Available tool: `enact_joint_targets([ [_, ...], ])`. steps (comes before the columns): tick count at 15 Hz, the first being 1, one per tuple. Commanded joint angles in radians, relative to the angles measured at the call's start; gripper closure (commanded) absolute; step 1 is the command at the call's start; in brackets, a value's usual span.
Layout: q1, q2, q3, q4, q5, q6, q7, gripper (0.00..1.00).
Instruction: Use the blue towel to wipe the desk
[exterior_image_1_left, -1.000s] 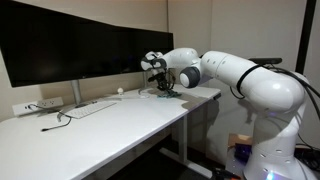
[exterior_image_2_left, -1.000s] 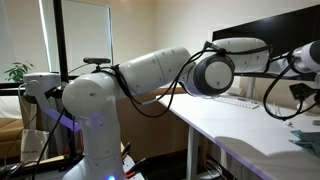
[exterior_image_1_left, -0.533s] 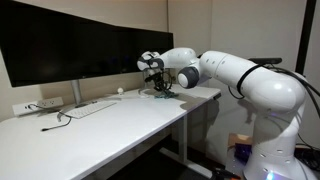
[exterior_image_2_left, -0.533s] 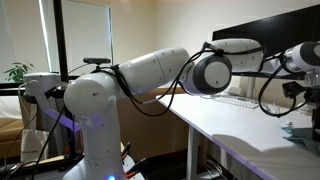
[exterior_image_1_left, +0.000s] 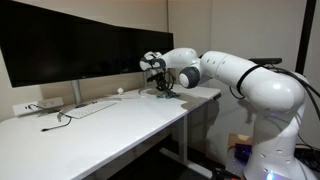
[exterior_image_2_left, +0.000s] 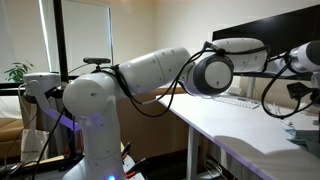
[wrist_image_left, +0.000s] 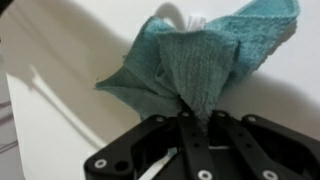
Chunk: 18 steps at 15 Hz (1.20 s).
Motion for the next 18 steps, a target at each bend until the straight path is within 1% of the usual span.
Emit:
enact_joint_targets([
  [1, 0.011, 0.002, 0.011, -0.03, -0.002, -0.001, -0.014, 0.93],
  [17, 0.154, 0.009, 0.017, -0.027, -0.03, -0.005, -0.092, 0.93],
  [18, 0.149, 0.006, 0.014, -0.027, -0.033, -0.005, -0.112, 0.93],
])
